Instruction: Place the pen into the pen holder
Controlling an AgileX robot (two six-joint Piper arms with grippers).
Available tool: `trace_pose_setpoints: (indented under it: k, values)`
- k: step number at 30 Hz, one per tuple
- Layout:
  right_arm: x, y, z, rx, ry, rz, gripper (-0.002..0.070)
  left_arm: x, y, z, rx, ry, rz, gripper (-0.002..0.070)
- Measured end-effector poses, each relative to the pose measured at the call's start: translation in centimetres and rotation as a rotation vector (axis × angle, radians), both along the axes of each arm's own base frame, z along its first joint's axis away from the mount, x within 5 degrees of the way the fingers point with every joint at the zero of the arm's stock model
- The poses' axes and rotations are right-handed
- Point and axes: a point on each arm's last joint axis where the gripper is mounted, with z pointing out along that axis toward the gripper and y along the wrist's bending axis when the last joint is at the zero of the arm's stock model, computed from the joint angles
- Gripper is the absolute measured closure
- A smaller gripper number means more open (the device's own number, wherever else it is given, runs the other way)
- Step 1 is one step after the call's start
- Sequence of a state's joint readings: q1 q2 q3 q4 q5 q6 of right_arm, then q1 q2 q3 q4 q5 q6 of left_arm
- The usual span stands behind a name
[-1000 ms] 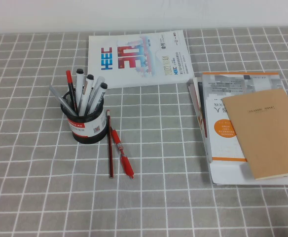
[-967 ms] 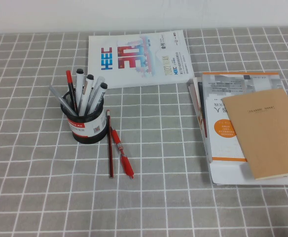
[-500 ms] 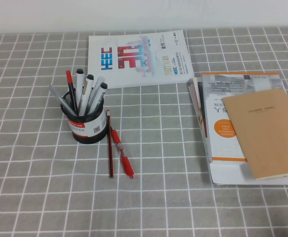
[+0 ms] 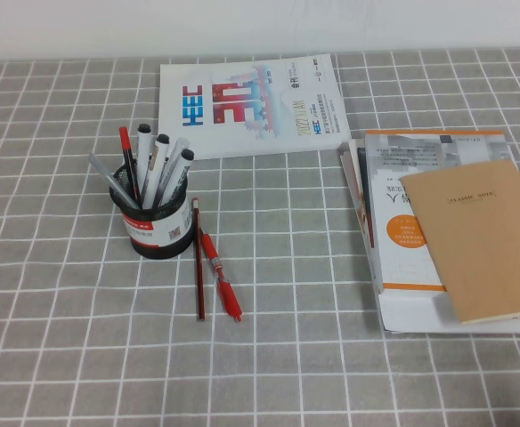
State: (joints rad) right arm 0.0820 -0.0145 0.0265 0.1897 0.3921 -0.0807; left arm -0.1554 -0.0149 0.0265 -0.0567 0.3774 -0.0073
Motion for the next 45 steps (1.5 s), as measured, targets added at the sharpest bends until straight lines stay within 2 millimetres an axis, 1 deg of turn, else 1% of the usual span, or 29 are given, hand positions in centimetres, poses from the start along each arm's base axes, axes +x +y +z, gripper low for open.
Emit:
trace_pose_setpoints:
  k: [5, 8, 10, 13, 16, 17, 18, 20, 24, 28, 33, 35, 38, 40, 41, 43, 44, 45]
  values:
    - [0.0, 0.0, 0.0, 0.013, 0.001, 0.001, 0.0689, 0.0, 0.0, 0.0, 0.0, 0.0, 0.0, 0.068]
    - [0.0, 0.4, 0.2, 0.123, 0.003, 0.007, 0.0689, 0.0, 0.0, 0.0, 0.0, 0.0, 0.0, 0.068]
    - [0.0, 0.7, 0.5, 0.256, -0.009, 0.009, 0.0689, 0.0, 0.0, 0.0, 0.0, 0.0, 0.0, 0.068]
    - [0.1, 1.2, 1.4, 0.546, -0.031, 0.002, 0.0689, 0.0, 0.0, 0.0, 0.0, 0.0, 0.0, 0.068]
    - [0.1, 1.4, 2.4, 0.919, -0.037, -0.017, 0.0689, 0.0, 0.0, 0.0, 0.0, 0.0, 0.0, 0.068]
    - [0.1, 1.4, 2.7, 1.019, -0.038, -0.026, 0.0689, 0.0, 0.0, 0.0, 0.0, 0.0, 0.0, 0.068]
    - [0.1, 1.3, 2.8, 1.086, -0.042, -0.037, 0.0689, 0.0, 0.0, 0.0, 0.0, 0.0, 0.0, 0.068]
    - [0.2, 1.2, 3.0, 1.128, -0.055, -0.048, 0.0689, 0.0, 0.0, 0.0, 0.0, 0.0, 0.0, 0.068]
    - [0.2, 1.1, 3.1, 1.078, -0.082, -0.039, 0.0689, 0.0, 0.0, 0.0, 0.0, 0.0, 0.0, 0.068]
    - [0.1, 1.6, 3.0, 1.031, -0.059, 0.011, 0.0688, 0.0, 0.0, 0.0, 0.0, 0.0, 0.0, 0.068]
    - [-0.1, 2.1, 2.9, 0.897, -0.062, 0.083, 0.0689, 0.0, 0.0, 0.0, 0.0, 0.0, 0.0, 0.068]
    - [-0.3, 2.3, 3.9, 0.833, -0.07, 0.124, 0.0689, 0.0, 0.0, 0.0, 0.0, 0.0, 0.0, 0.068]
    - [-0.2, 2.9, 6.4, 0.654, -0.018, 0.201, 0.0689, 0.0, 0.0, 0.0, 0.0, 0.0, 0.0, 0.068]
    - [0.4, 3.3, 7.9, 0.532, 0.085, 0.233, 0.0689, 0.0, 0.0, 0.0, 0.0, 0.0, 0.0, 0.068]
    - [0.8, 3.4, 9.0, 0.44, 0.154, 0.253, 0.0689, 0.0, 0.0, 0.0, 0.0, 0.0, 0.0, 0.068]
    - [1.8, 3.4, 9.9, 0.335, 0.3, 0.248, 0.0689, 0.0, 0.0, 0.0, 0.0, 0.0, 0.0, 0.068]
    - [2.6, 3.3, 10.7, 0.268, 0.374, 0.239, 0.0689, 0.0, 0.0, 0.0, 0.0, 0.0, 0.0, 0.068]
    - [3.3, 3.1, 11.1, 0.204, 0.458, 0.226, 0.0689, 0.0, 0.0, 0.0, 0.0, 0.0, 0.0, 0.068]
